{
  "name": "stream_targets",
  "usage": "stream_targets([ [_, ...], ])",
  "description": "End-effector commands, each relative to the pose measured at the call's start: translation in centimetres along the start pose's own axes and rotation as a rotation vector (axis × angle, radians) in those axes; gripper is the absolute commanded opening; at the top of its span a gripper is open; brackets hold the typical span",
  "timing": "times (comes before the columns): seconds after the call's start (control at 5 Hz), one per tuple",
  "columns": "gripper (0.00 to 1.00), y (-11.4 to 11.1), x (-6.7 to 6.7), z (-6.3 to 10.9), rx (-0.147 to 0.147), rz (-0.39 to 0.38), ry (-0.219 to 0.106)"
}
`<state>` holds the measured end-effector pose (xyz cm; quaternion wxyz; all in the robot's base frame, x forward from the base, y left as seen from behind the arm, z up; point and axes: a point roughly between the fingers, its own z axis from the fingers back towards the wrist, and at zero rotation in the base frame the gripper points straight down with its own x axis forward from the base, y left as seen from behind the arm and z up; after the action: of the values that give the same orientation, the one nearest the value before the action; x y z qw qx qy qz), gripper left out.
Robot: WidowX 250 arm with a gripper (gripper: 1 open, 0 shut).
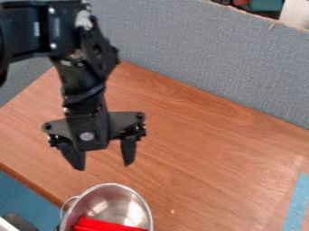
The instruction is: Put the red object in the metal pot
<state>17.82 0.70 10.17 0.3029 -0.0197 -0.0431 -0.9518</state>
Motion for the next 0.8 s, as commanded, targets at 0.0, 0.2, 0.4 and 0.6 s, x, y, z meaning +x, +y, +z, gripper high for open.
stream_targets([
  [0.0, 1.00, 0.7, -0.3, 1.1, 0.025, 0.172, 0.025],
  [0.2, 1.00, 0.8, -0.9, 1.9, 0.039, 0.354, 0.036],
  [0.4, 1.00, 2.4, -1.3, 0.7, 0.073, 0.328, 0.024],
  [0.6, 1.00, 2.2, 0.9, 0.9, 0.106, 0.296, 0.005],
])
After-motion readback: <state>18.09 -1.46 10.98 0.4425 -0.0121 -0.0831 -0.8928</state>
